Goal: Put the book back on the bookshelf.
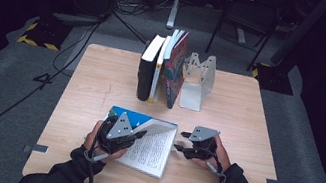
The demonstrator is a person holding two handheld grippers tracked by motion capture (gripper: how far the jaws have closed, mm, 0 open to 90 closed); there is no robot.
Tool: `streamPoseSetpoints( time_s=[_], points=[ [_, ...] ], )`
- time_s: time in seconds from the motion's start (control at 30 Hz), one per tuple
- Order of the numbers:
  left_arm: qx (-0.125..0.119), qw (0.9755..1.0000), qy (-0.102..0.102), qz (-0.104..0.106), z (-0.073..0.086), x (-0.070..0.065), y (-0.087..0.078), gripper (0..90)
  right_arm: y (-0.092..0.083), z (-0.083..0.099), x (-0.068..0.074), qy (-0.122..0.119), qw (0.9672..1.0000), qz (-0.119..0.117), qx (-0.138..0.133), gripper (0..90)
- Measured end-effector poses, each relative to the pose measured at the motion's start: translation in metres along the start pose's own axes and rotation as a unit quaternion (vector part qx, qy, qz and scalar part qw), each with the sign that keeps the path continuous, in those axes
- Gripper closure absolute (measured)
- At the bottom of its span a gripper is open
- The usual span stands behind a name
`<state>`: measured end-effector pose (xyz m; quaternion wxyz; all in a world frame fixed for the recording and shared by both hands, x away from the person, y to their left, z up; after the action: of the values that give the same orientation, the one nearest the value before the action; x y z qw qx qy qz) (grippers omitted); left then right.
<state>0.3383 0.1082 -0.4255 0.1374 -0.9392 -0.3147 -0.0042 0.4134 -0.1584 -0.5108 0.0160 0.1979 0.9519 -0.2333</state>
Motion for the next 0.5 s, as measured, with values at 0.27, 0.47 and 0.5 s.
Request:
streamPoseSetpoints(
  time_s=[0.27,0.47,0.5],
  points=[
    [-0.008,0.9999,-0.008,0.013,-0.002,0.001,-0.002,81.2,0.004,-0.006,0.013,0.006,0.9976,-0.045,-0.053,51.0],
    [-0.054,0.9973,-0.046,0.022,-0.012,0.009,-0.017,81.2,-0.017,-0.035,0.017,0.025,0.9898,-0.044,-0.133,55.4],
    [-0.06,0.9967,-0.05,0.023,-0.012,0.01,-0.019,81.2,-0.018,-0.038,0.018,0.025,0.989,-0.043,-0.139,55.4]
  ],
)
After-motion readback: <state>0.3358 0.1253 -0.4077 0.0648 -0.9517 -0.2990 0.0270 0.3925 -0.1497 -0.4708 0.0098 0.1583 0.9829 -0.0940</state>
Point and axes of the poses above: each handheld gripper's, and its own axes: y roughly forward along the jaws, z roughly out of its underside, x roughly to its left, the point moved 3 cm from there along y, roughly forward along the jaws, and after that the axes turned 15 degrees about -x, right-handed, at the moved point
